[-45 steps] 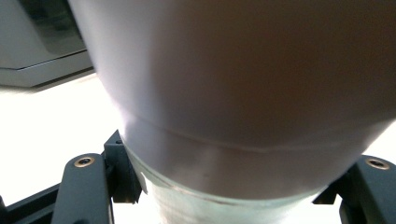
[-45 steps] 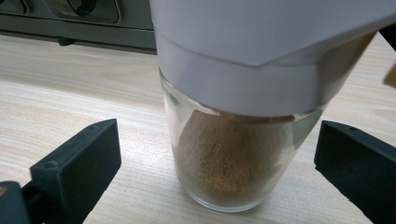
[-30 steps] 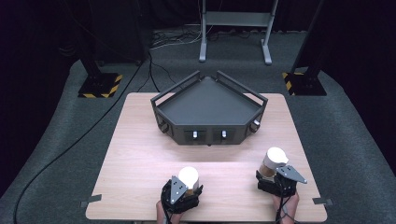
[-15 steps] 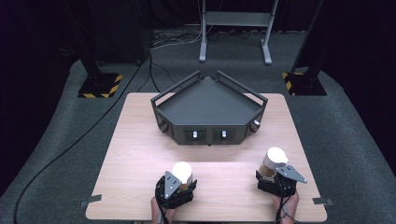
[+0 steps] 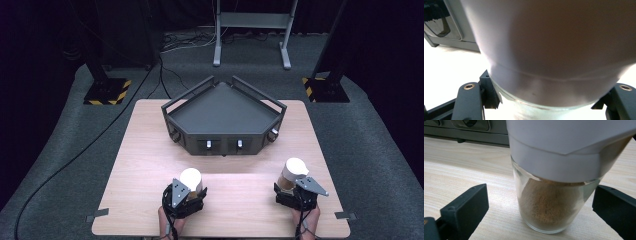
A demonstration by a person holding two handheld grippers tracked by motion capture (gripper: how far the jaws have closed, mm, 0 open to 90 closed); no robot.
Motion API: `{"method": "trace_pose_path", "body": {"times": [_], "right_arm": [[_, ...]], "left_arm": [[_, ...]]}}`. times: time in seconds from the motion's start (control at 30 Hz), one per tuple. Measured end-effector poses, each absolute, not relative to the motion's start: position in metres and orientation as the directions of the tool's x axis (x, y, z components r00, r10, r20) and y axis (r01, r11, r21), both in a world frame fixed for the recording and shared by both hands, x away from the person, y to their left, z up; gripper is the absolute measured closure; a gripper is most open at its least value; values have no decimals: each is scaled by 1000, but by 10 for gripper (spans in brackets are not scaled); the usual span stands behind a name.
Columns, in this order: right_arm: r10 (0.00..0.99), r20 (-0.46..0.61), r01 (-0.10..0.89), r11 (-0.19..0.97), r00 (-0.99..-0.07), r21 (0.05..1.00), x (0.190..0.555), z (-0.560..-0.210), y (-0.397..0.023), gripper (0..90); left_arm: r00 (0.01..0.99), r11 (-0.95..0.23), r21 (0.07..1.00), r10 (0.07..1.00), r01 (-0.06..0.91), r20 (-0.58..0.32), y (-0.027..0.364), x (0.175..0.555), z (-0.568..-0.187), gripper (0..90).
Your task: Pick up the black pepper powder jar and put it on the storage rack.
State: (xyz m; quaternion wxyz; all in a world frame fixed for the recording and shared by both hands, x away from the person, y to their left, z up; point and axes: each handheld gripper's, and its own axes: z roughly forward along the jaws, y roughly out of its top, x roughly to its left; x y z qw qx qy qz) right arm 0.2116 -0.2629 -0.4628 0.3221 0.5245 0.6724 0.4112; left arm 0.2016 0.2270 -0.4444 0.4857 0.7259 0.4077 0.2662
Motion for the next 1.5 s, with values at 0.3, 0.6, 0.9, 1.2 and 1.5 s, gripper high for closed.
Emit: {"method": "trace_pose_path", "body": {"times": [0.3,0.6,0.9,1.2,1.5], "right_arm": [[970,-3,440,113,-243,891,212,-463,-263,0],[970,-2,442,113,-243,890,212,-463,-263,0],[970,-3,443,114,-244,889,212,-462,-263,0],[970,-2,442,113,-244,890,212,-463,-263,0],[970,-4,444,115,-243,889,212,-462,-263,0]], "left_arm": [[515,-188,924,857,332,-11,233,208,-439,309],[504,-185,928,864,322,-3,239,215,-433,309],[501,-187,931,865,314,5,243,221,-427,309],[506,-194,929,862,314,9,243,231,-422,309],[508,-200,929,861,310,16,244,241,-416,309]]}}
